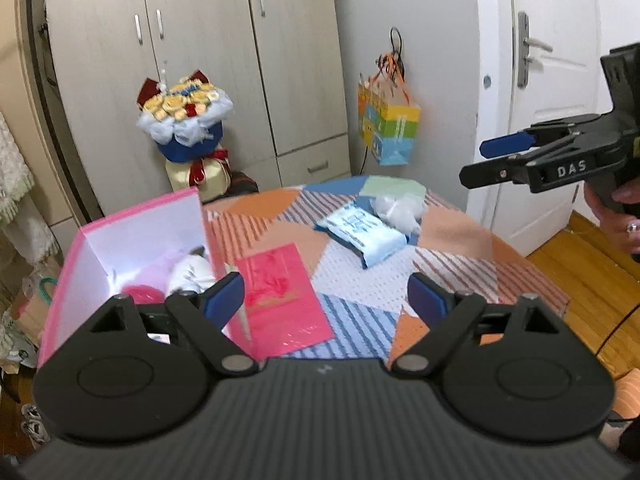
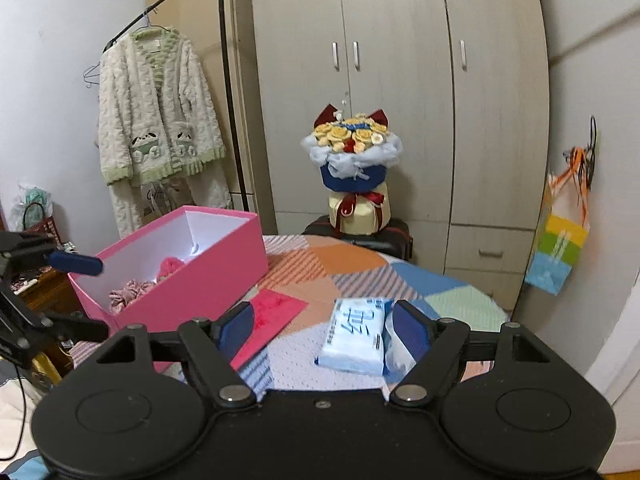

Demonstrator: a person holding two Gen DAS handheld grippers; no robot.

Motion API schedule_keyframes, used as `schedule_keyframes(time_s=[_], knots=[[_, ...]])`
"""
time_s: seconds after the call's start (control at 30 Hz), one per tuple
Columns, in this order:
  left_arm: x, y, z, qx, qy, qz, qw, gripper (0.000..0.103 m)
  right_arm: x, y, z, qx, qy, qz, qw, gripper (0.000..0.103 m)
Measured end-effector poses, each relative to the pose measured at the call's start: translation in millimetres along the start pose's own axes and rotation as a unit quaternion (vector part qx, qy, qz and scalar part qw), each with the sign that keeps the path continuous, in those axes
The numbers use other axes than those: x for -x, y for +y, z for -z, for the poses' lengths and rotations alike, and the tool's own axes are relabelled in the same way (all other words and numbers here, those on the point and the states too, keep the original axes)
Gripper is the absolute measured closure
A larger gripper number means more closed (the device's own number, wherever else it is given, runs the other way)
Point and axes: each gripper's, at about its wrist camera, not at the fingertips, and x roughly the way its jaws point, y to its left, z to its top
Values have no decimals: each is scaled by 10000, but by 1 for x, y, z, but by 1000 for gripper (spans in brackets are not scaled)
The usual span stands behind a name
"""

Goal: Organize soft objects
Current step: 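Move the right tool to the red envelope and lower onto its edge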

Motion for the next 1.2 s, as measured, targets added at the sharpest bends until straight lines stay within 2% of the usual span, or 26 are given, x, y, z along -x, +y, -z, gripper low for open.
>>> schedule_keyframes(time_s=[0.2,0.3,0.43,0.7,0.9,0.97,1.03,1.1,1.2], knots=[[-45,-27,14,-100,306,-340,9989,14,-23,-5,13,-69,176,-381,9991,23],[-63,-37,23,-204,332,-684,9969,14,-40,-4,15,-106,292,-661,9973,23],[-86,-51,33,-341,394,-938,9942,15,-70,1,15,-162,589,-1055,9925,23],[-130,-69,42,-920,482,-1540,9826,17,-136,0,18,-756,1297,-1701,9739,23],[-161,-66,40,-1184,690,-2092,9682,18,-182,-10,20,-1472,1794,-2112,9495,23],[-165,-67,42,-1309,697,-2206,9640,22,-196,-11,21,-1647,1972,-2193,9412,23],[-170,-68,44,-1410,748,-2294,9602,34,-206,-10,23,-1761,2121,-2199,9357,23],[-172,-67,45,-1435,803,-2321,9587,41,-216,-9,26,-1872,2247,-2200,9306,23],[-177,-66,48,-1509,862,-2404,9550,45,-226,-7,28,-1985,2345,-2244,9248,23]])
